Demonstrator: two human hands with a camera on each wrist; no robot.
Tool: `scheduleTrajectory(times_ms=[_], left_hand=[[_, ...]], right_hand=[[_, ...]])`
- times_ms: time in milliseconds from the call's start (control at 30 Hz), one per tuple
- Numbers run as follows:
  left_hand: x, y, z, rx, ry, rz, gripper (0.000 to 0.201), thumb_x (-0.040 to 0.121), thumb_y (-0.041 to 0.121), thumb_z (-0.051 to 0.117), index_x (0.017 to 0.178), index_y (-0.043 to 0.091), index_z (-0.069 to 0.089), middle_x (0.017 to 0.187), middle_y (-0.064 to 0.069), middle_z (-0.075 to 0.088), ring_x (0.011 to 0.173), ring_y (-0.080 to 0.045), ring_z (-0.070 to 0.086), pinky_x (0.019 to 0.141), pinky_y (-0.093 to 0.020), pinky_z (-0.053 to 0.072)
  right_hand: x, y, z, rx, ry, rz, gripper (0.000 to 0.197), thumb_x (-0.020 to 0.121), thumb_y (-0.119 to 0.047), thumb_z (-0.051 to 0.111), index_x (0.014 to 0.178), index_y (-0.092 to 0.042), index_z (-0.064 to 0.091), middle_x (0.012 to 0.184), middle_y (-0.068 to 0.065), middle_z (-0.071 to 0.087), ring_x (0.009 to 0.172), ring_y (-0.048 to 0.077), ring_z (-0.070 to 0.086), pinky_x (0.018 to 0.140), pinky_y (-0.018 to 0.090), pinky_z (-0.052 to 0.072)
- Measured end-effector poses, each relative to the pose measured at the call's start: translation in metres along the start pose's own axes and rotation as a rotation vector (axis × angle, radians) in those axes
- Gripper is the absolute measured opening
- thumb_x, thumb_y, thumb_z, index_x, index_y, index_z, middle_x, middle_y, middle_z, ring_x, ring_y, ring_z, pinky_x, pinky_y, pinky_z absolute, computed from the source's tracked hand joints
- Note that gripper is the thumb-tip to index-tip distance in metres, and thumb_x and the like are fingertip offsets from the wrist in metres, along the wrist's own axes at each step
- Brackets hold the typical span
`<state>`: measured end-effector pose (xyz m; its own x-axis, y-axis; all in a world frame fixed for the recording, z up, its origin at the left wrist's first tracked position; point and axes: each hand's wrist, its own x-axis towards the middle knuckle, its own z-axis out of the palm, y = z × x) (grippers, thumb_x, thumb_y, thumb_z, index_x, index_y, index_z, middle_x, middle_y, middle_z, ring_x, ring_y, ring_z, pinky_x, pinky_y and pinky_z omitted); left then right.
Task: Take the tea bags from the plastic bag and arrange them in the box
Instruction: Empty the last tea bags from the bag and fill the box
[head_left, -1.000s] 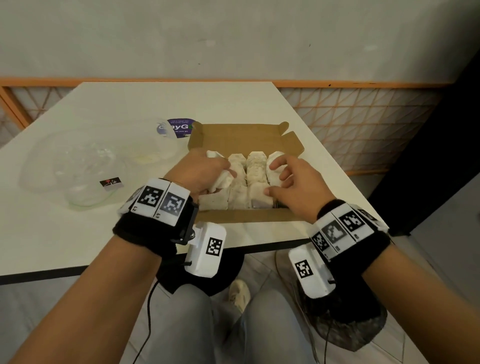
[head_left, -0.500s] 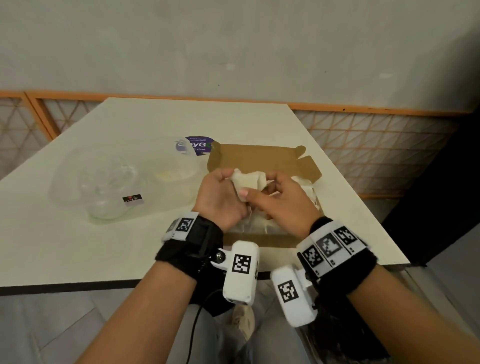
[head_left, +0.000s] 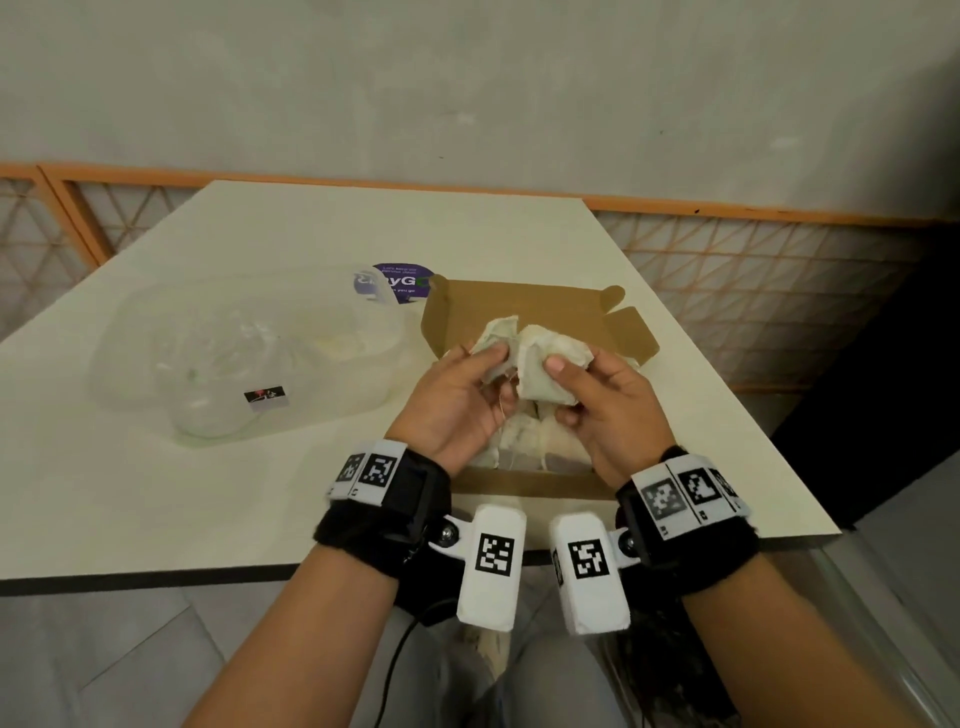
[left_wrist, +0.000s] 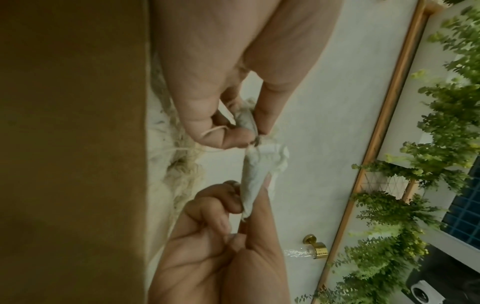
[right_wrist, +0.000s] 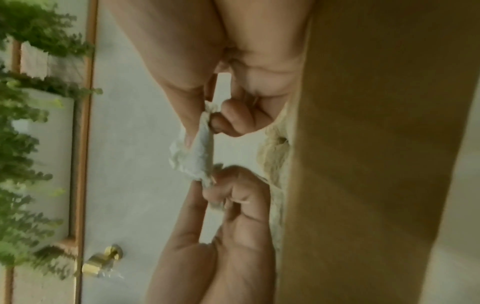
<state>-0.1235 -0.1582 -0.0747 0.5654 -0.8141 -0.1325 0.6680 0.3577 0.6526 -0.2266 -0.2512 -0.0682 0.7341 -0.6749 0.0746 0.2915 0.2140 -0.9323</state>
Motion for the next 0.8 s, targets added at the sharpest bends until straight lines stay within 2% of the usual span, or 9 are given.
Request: scheduleTrajectory(times_ms=[133,200,267,367,500,567,633,700,800], left_hand=[[0.0020,-0.0006,0.0000,0.020,0.026,0.006,0.007,0.089,0.008,0.059,0.087,0.013,0.054,0.077,-0.003,0.056,0.057,-0.006,0.051,0.047,-0.013,0.044],[0.0024,-0.0020,0.0003,0.061,0.048,0.014,0.010,0.090,0.009,0.058,0.083,0.015,0.055,0.076,-0.002,0.057,0.057,-0.006,0.051,0.047,-0.013,0.042],[0.0023,-0.0029,0.0004,0.099,0.058,0.028,0.011,0.089,0.008,0.060,0.084,0.016,0.054,0.078,-0.001,0.062,0.058,-0.007,0.055,0.048,-0.013,0.043],[0.0010,-0.0041,0.0022,0.135,0.045,0.044,0.008,0.088,0.006,0.060,0.089,0.013,0.056,0.078,-0.002,0.066,0.058,-0.008,0.061,0.049,-0.012,0.045],[-0.0003,-0.0038,0.0054,0.153,0.069,0.049,0.007,0.089,0.011,0.061,0.085,0.016,0.058,0.075,0.001,0.066,0.060,-0.008,0.062,0.044,-0.011,0.041],[-0.0005,-0.0032,0.0053,0.164,0.069,0.051,0.003,0.089,0.014,0.061,0.088,0.016,0.060,0.077,0.001,0.064,0.060,-0.007,0.058,0.043,-0.011,0.039],[-0.0012,-0.0039,0.0059,0.180,0.064,0.066,0.007,0.090,0.011,0.059,0.095,0.014,0.063,0.079,0.000,0.063,0.060,-0.007,0.056,0.042,-0.012,0.038],[-0.0021,-0.0049,0.0070,0.215,0.063,0.102,0.013,0.090,0.003,0.055,0.096,0.010,0.064,0.078,-0.001,0.064,0.058,-0.007,0.055,0.043,-0.014,0.040],[-0.0044,-0.0051,0.0076,0.267,0.066,0.128,0.022,0.090,-0.004,0.049,0.086,0.010,0.066,0.069,-0.001,0.066,0.051,-0.007,0.056,0.043,-0.016,0.043]], right_hand=[[0.0047,-0.0031,-0.0047,0.194,0.032,0.027,0.017,0.081,0.003,0.056,0.088,-0.011,0.061,0.082,0.000,0.068,0.066,0.008,0.059,0.045,0.014,0.039],[0.0052,-0.0031,-0.0062,0.234,0.052,0.026,0.015,0.079,0.001,0.057,0.087,-0.012,0.061,0.082,0.001,0.069,0.068,0.009,0.061,0.050,0.015,0.042],[0.0049,-0.0030,-0.0067,0.245,0.048,0.025,0.013,0.081,-0.001,0.056,0.088,-0.011,0.061,0.083,0.002,0.069,0.070,0.010,0.061,0.052,0.016,0.043],[0.0036,-0.0036,-0.0068,0.231,0.013,0.038,0.013,0.088,-0.002,0.052,0.090,-0.012,0.058,0.086,0.003,0.064,0.065,0.007,0.059,0.047,0.015,0.041],[0.0042,-0.0036,-0.0080,0.227,0.005,0.045,0.013,0.091,-0.002,0.049,0.091,-0.014,0.055,0.078,0.000,0.062,0.055,0.006,0.055,0.043,0.015,0.037],[0.0049,-0.0034,-0.0088,0.208,0.000,0.051,0.014,0.090,-0.002,0.049,0.093,-0.014,0.056,0.076,-0.002,0.064,0.056,0.005,0.056,0.043,0.015,0.038],[0.0055,-0.0019,-0.0092,0.171,-0.029,0.062,0.014,0.087,-0.005,0.053,0.096,-0.012,0.061,0.083,0.001,0.065,0.067,0.008,0.060,0.052,0.017,0.047],[0.0047,0.0006,-0.0090,0.141,-0.067,0.058,0.015,0.077,-0.010,0.060,0.090,-0.011,0.068,0.088,0.005,0.067,0.082,0.016,0.060,0.070,0.027,0.050],[0.0016,0.0024,-0.0071,0.065,-0.120,0.048,0.012,0.072,-0.008,0.062,0.077,-0.011,0.072,0.079,0.005,0.070,0.079,0.018,0.062,0.073,0.032,0.051]])
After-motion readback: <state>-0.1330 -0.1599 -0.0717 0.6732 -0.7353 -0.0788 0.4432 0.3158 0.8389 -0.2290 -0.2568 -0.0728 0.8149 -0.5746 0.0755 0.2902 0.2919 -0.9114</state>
